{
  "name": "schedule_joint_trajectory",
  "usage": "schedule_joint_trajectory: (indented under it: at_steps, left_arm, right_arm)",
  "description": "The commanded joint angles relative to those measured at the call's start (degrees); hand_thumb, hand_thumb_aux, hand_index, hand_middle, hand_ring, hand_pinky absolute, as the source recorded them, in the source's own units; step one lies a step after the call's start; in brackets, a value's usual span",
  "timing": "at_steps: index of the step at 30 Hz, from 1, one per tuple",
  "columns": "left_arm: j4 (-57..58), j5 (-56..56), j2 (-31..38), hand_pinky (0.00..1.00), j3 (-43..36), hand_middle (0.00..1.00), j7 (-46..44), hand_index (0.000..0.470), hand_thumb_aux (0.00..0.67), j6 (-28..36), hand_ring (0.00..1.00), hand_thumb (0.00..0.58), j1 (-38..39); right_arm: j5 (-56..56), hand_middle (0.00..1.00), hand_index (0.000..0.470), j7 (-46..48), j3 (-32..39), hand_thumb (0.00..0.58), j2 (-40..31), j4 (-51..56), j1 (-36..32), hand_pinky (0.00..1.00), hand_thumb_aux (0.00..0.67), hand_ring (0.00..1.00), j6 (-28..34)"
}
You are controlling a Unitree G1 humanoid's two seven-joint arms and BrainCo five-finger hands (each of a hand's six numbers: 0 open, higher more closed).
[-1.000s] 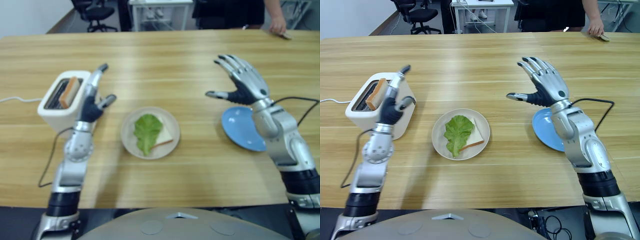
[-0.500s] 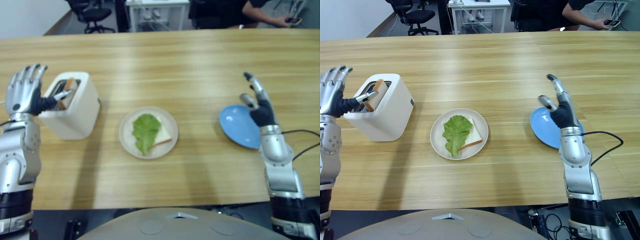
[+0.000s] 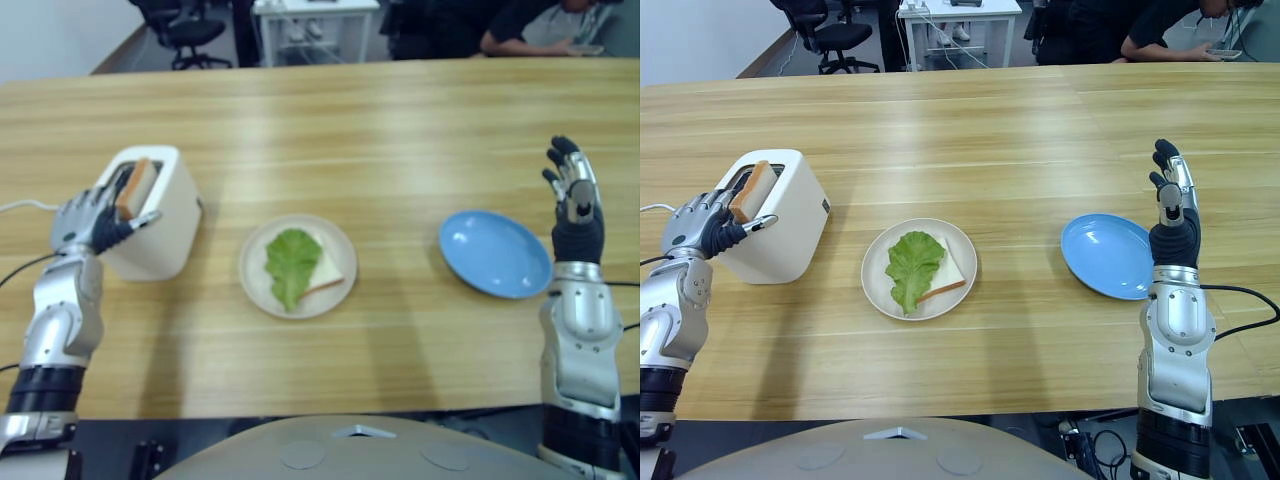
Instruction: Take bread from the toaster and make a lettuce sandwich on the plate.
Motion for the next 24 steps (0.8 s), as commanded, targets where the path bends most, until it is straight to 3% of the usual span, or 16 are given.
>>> schedule_joint_trajectory:
  at_steps: [1,3,4,18,24]
  left_arm:
    - [2.11,-2.59,0.02,0.0,-0.08,0.0,0.38,0.46,0.67,1.18,0.0,0.58,0.42]
    - [0.85,-4.2,-0.4,0.84,0.88,0.84,1.72,0.46,0.67,0.85,0.84,0.58,0.2]
    - [0.06,-5.03,-0.58,1.0,1.32,1.0,2.38,0.46,0.67,0.62,1.0,0.58,0.12]
    - [-6.7,-12.11,-1.67,1.0,4.3,1.0,7.8,0.46,0.67,-2.34,1.0,0.58,0.92]
    - [-14.95,-16.43,-2.9,1.0,10.25,1.0,13.31,0.46,0.67,-7.67,1.0,0.58,0.67]
  right_arm:
    - [-2.05,0.0,0.0,-0.37,0.29,0.0,0.15,-0.69,0.59,0.0,0.0,0.0,0.97]
    - [-2.89,0.0,0.0,-0.49,0.52,0.0,0.15,-0.66,0.89,0.0,0.0,0.0,1.0]
    - [-3.23,0.0,0.0,-0.56,0.67,0.0,0.21,-0.54,0.97,0.0,0.0,0.0,0.94]
    - [-6.65,0.0,0.0,-0.65,1.21,0.0,0.03,0.25,1.19,0.0,0.0,0.0,1.1]
    - [-8.27,0.0,0.0,-0.92,1.47,0.0,-0.15,0.84,1.47,0.0,0.0,0.0,0.55]
